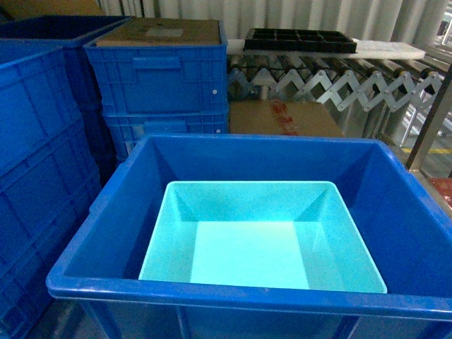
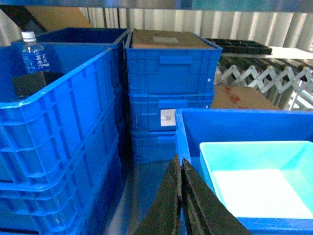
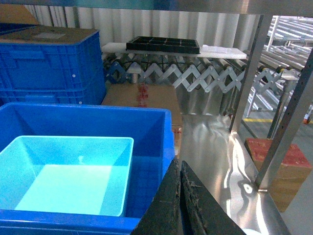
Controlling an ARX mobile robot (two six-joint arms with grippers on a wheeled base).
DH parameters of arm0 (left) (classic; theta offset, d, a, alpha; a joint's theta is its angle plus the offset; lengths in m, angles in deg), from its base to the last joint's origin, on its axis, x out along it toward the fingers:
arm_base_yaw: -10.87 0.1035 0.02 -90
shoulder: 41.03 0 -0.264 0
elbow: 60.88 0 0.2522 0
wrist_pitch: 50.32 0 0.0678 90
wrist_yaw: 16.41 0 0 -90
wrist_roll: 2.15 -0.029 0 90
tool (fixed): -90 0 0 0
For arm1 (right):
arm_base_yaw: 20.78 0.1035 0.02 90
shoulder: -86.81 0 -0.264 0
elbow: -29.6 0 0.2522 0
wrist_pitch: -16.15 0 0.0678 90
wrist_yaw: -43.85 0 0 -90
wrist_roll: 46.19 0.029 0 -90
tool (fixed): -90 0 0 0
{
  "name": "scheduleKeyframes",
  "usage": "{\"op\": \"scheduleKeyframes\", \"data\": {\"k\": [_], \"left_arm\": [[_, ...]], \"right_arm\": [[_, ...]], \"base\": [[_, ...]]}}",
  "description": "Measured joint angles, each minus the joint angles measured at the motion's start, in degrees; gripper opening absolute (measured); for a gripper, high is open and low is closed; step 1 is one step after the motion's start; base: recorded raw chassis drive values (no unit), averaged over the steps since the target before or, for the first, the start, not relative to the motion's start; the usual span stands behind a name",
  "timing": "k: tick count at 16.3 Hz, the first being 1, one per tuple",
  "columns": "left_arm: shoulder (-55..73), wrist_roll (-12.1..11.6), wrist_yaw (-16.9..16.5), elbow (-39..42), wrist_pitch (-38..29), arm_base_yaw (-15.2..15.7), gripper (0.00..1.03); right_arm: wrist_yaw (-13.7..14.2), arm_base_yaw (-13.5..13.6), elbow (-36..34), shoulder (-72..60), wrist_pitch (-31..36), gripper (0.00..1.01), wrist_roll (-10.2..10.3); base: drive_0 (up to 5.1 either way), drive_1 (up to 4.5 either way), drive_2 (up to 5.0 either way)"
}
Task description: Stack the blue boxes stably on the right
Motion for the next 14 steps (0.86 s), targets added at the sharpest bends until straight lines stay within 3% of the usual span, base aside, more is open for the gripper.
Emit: {"op": "scheduleKeyframes", "data": {"k": [2, 3, 9, 10, 11, 14], "left_arm": [[0.0, 0.0, 0.1, 0.0, -0.1, 0.0, 0.02], [0.0, 0.0, 0.0, 0.0, -0.1, 0.0, 0.02], [0.0, 0.0, 0.0, 0.0, -0.1, 0.0, 0.78], [0.0, 0.0, 0.0, 0.0, -0.1, 0.0, 0.91], [0.0, 0.0, 0.0, 0.0, -0.1, 0.0, 1.00], [0.0, 0.0, 0.0, 0.0, -0.1, 0.0, 0.98]], "right_arm": [[0.0, 0.0, 0.0, 0.0, 0.0, 0.02, 0.0], [0.0, 0.0, 0.0, 0.0, 0.0, 0.14, 0.0], [0.0, 0.0, 0.0, 0.0, 0.0, 0.94, 0.0], [0.0, 0.0, 0.0, 0.0, 0.0, 1.00, 0.1], [0.0, 0.0, 0.0, 0.0, 0.0, 0.97, 0.1], [0.0, 0.0, 0.0, 0.0, 0.0, 0.98, 0.1]], "base": [[0.0, 0.00, 0.0], [0.0, 0.00, 0.0], [0.0, 0.00, 0.0], [0.0, 0.00, 0.0], [0.0, 0.00, 0.0], [0.0, 0.00, 0.0]]}}
